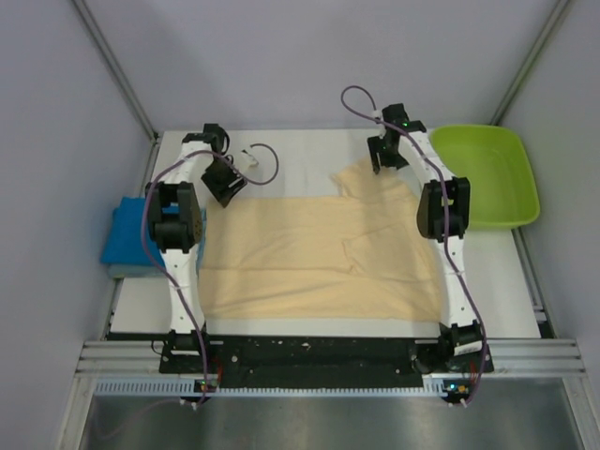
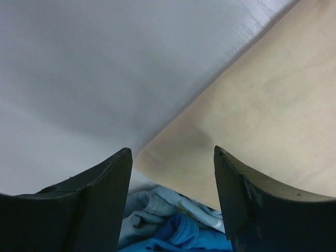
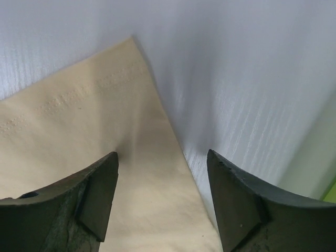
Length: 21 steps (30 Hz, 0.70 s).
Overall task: Fold and stack the t-shirts
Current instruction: Grap the side of the flattened tshirt furthest away from the robot with both arms
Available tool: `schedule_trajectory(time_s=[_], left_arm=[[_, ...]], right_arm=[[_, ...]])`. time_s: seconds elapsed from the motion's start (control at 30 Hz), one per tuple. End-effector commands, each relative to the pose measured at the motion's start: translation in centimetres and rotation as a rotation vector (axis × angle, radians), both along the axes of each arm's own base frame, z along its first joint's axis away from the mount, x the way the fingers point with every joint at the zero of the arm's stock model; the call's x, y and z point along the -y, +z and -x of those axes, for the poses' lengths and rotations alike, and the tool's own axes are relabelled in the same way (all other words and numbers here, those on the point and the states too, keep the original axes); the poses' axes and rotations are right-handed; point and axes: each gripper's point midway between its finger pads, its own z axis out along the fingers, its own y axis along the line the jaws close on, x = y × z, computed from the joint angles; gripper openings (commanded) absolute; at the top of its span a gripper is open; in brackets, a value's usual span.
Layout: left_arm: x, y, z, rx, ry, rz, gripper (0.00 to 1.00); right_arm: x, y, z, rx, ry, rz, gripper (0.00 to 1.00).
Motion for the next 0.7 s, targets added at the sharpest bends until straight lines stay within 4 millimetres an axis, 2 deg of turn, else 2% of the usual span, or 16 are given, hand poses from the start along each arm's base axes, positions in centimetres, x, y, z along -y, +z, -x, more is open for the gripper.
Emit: schedule_trajectory(time_s=[0.0, 0.07, 0.17, 0.23, 0.27, 0.3, 0.33, 0.4, 0.5, 0.6, 0.67], left_arm=[[-0.5, 0.2, -1.7, 0.040, 0.006, -0.009, 0.68], [-0.4, -0.4, -1.1, 0.004, 0.004, -0.002, 0.65], [0.0, -1.0, 0.9, -0.077, -0.018, 0.014, 0.58], [0.1, -1.3, 2.0, -0.117, -0.038, 0.027, 0.41], [0.1, -1.5, 2.4, -0.129, -0.040, 0.026, 0.31], [0.1, -1.6, 2.5, -0.132, -0.040, 0.026, 0.12], [0.1, -1.3, 2.4, -0.124, -0.032, 0.025, 0.00], [0.2, -0.5, 2.2, -0.101, -0.014, 0.031, 0.00], [0.8, 1.5, 1.8, -0.037, -0.005, 0.065, 0.00], [0.9, 3.3, 1.5, 0.064, -0.017, 0.071, 0.00], [0.7, 3.9, 1.5, 0.112, -0.028, 0.059, 0.00]], right_arm=[[-0.7, -4.0, 2.4, -0.124, 0.073, 0.059, 0.62], [-1.0, -4.4, 2.9, -0.146, 0.090, 0.047, 0.49], [-1.6, -4.5, 3.5, -0.165, 0.120, 0.014, 0.28], [-1.7, -4.0, 3.3, -0.154, 0.117, 0.005, 0.08], [-1.9, -3.5, 3.2, -0.144, 0.115, 0.000, 0.02], [-1.8, -2.9, 3.0, -0.134, 0.111, -0.004, 0.00], [-1.9, -2.3, 2.9, -0.120, 0.110, -0.006, 0.00], [-1.9, -0.7, 2.8, -0.092, 0.107, -0.008, 0.00], [-1.9, 3.3, 3.1, -0.030, 0.099, -0.024, 0.00], [-1.8, 6.4, 4.2, 0.018, 0.086, -0.046, 0.00], [-2.1, 7.6, 5.3, 0.027, 0.090, -0.076, 0.00]])
